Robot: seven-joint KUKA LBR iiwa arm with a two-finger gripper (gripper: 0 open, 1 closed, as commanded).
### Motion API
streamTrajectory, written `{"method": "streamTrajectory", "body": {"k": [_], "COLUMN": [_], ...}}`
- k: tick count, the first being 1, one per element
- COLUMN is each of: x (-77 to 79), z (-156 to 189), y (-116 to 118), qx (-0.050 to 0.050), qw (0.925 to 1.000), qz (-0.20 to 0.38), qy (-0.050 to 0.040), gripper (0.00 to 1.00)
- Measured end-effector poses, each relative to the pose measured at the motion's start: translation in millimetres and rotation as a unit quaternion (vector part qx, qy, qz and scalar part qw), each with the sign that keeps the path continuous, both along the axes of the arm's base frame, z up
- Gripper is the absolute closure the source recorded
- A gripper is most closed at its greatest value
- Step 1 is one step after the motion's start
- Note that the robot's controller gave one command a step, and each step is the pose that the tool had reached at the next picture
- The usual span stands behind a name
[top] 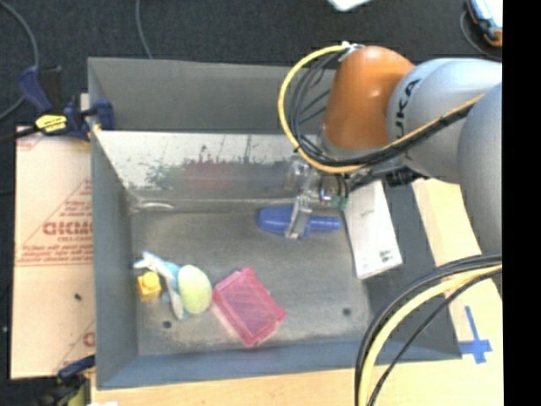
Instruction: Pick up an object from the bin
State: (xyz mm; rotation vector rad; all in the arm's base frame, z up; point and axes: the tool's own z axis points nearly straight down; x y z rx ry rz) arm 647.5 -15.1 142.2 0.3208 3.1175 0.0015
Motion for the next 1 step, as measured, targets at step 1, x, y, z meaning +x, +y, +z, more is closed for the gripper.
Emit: {"method": "streamTrajectory", "body": {"k": [1], "x": [-1.5], "z": [-42.1], "y": [-13.4], "qx": [-0.001], "qw": [0.9993], "qz": [0.037], "qy": [-0.0001], "gripper": [0.00]}}
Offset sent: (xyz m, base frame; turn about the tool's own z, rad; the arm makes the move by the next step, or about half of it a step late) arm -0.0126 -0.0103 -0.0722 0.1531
